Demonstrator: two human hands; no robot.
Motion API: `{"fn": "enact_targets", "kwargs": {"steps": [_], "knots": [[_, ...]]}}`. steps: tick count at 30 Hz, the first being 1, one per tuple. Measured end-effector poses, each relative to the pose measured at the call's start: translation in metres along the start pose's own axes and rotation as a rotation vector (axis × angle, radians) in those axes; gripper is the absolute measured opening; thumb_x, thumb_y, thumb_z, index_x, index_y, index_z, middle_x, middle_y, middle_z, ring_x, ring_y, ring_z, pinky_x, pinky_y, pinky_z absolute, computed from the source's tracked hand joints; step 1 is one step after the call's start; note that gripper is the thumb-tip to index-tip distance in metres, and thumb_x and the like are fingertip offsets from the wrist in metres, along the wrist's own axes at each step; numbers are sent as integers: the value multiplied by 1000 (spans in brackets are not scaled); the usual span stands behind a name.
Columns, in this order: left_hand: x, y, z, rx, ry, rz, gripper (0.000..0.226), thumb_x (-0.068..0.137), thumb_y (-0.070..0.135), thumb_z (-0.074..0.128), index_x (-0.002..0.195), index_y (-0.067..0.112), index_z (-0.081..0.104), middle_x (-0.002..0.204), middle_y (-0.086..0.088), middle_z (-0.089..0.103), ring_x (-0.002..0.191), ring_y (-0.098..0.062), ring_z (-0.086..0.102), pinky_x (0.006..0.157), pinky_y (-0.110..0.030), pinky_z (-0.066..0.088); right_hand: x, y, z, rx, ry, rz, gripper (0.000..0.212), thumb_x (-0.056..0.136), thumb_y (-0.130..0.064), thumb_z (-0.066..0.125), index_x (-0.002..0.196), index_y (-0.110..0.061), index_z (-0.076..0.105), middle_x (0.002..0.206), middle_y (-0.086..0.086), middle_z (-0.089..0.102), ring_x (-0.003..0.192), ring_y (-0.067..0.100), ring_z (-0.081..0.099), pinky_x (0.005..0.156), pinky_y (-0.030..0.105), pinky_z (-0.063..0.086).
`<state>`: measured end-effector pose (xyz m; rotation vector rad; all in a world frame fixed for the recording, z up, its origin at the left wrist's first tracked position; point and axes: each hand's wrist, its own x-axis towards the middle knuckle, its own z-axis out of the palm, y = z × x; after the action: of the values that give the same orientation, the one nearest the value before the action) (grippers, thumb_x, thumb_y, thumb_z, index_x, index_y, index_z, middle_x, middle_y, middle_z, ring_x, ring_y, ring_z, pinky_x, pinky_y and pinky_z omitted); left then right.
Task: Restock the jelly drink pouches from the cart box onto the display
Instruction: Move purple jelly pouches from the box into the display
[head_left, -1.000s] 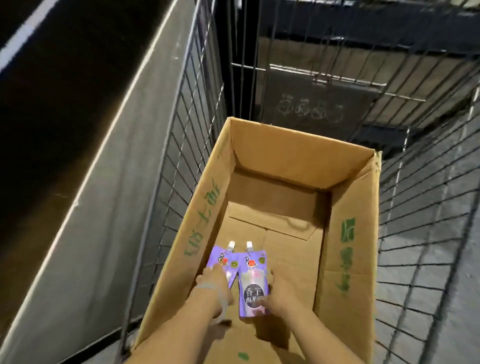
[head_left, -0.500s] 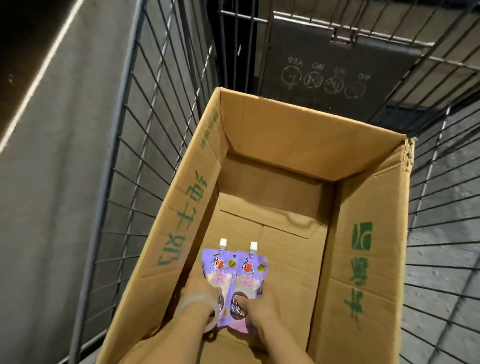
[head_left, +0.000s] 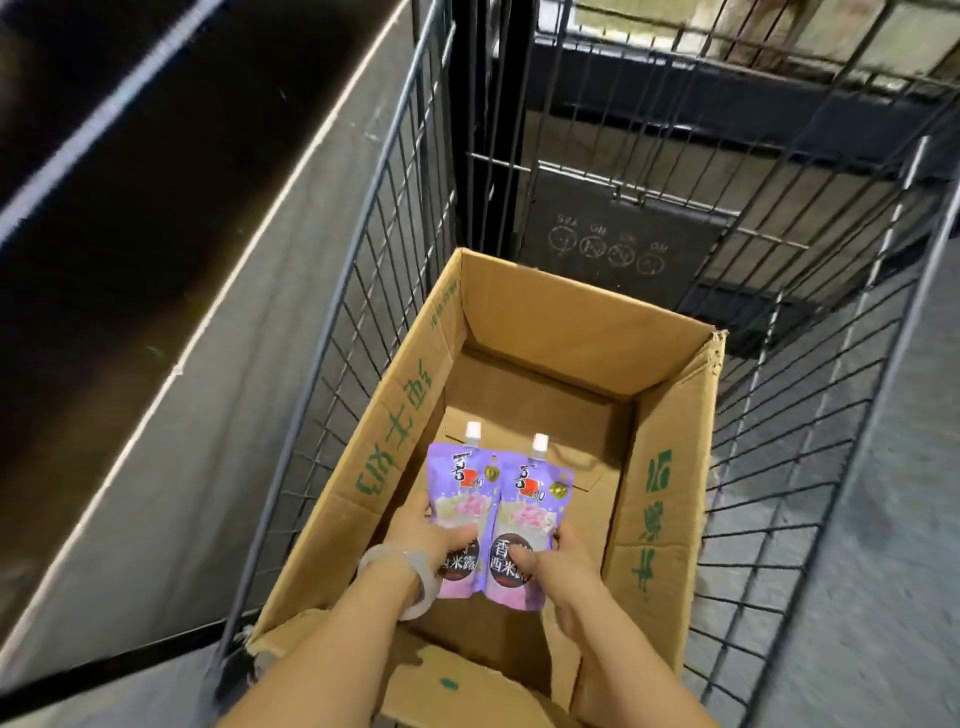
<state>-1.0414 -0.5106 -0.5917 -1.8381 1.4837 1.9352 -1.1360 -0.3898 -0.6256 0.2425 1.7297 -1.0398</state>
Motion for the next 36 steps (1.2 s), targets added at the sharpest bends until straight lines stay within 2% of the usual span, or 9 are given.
{"fn": "enact_targets", "kwargs": {"steps": [4,7,10,15,19,23,27,31,36], "knots": [[-56,18,-11,-107,-16,105,23,75,-9,72,88,7,63,87,-13,69,61,-15,65,52,-27,54,-55,-27,-12,3,-62,-162,37,83,6,61,105,-22,53,102,4,67,87,27,65,51,29,50],[-101,19,-23,-162,-8,198,29,67,-4,79,88,6,62,89,-12,69,83,-26,67,81,-42,56,-106,-40,-18,3,-115,-312,44,82,11,59,111,-22,53,96,-2,65,86,21,62,56,30,50],[-154,13,-36,-244,-19,294,53,44,16,87,91,7,63,96,-16,72,91,-31,68,87,-53,53,-163,-46,-23,0,-181,-452,48,80,20,55,114,-14,52,100,6,64,84,20,60,64,27,51],[-266,-8,-56,-347,29,474,24,77,-13,66,89,8,62,64,3,71,53,-9,66,55,-25,57,-260,-33,-28,-50,-280,-604,47,80,18,55,115,-12,54,97,6,65,83,21,61,53,25,49],[-339,-29,-75,-360,104,562,26,72,-6,73,91,9,62,86,-12,68,64,-16,65,67,-34,57,-322,-18,-26,-59,-330,-667,41,79,14,61,108,-13,52,111,13,64,99,30,62,65,33,52],[-402,-51,-91,-439,162,604,23,78,-5,69,87,14,61,85,-8,68,71,-21,67,69,-38,58,-383,-7,-21,-100,-428,-711,40,81,14,60,114,-8,51,108,12,65,92,26,63,53,24,49],[-455,-84,-105,-536,260,615,23,79,-6,68,94,10,61,84,-6,69,65,-18,67,53,-32,57,-431,11,-7,-157,-537,-742,41,82,15,58,114,-9,52,108,12,66,94,28,63,64,33,52],[-504,-127,-107,-663,373,621,24,79,-8,67,96,8,62,79,-6,71,63,-19,69,58,-35,57,-467,40,1,-265,-626,-743,40,83,11,60,114,-12,52,112,11,65,102,30,63,72,44,57],[-561,-196,-84,-806,534,582,25,82,-12,61,93,10,57,77,-5,64,42,-5,63,39,-22,52,-499,95,4,-408,-759,-751,41,82,12,60,113,-13,51,112,11,64,103,29,63,79,44,56]]}}
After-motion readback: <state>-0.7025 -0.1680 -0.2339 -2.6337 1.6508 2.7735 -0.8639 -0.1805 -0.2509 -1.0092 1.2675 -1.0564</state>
